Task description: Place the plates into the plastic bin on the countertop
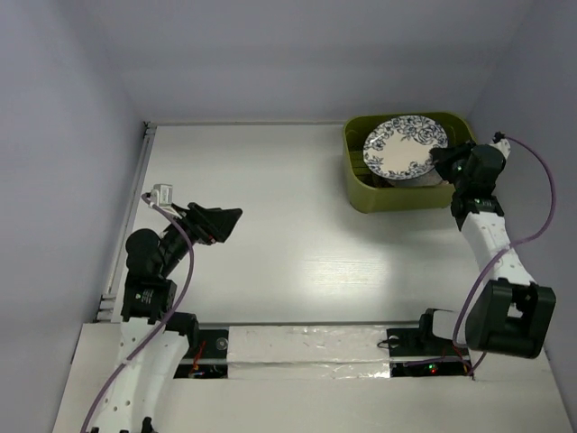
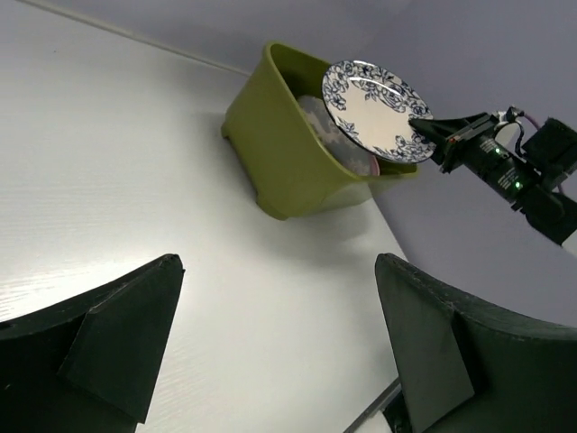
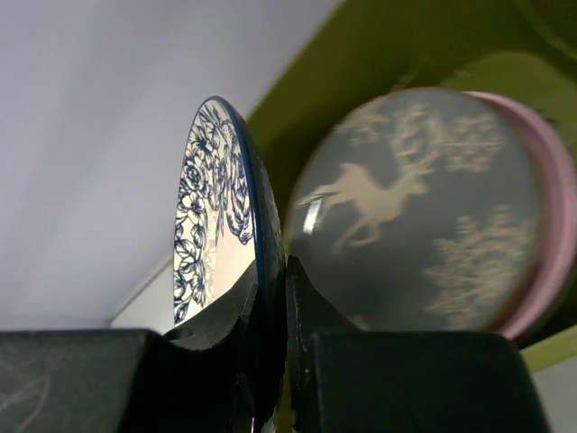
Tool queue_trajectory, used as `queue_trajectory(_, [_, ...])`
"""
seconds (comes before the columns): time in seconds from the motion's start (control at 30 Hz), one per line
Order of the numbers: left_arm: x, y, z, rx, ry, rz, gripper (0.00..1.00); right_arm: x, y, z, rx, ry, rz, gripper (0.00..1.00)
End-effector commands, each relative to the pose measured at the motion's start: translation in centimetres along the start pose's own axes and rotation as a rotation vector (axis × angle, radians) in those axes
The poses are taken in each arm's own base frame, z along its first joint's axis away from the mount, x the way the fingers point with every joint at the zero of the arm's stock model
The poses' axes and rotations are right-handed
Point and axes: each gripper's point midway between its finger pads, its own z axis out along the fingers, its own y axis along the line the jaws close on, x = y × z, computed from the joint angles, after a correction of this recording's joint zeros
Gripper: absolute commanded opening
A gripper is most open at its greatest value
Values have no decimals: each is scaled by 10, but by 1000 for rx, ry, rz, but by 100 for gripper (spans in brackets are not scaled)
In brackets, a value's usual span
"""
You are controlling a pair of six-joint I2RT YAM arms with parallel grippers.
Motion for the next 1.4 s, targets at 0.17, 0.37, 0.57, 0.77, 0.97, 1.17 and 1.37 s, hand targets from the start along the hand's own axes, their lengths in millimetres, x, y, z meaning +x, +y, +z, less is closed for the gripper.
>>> queue_trajectory(0.17, [-25,-23,-10,-18,-36,193,89,-37,-1,34,-10,12,-8,0])
queue_trajectory(0.37, [-25,-20,-17,-68,-39,260,95,-31,-27,45,66,39,-2,5])
queue_trajectory(0.57, [-23,-15,-24,-98,-47,287,96,-16,-70,53,220,67,-32,68])
queue_trajectory(0.77, [-20,-23,-29,-64,-45,298,98,-41,-88,33,379,-15,-104,100])
queue_trajectory(0.97, [-22,-22,-36,-82,-75,288,99,-80,-68,1,410,-143,-142,100])
queue_trajectory(1.17, [-22,-23,-37,-80,-79,295,99,-97,40,-71,9,-199,-102,19])
queue_trajectory(1.37, [-45,-39,-43,-68,-145,308,99,-86,161,-234,-549,-273,-204,0])
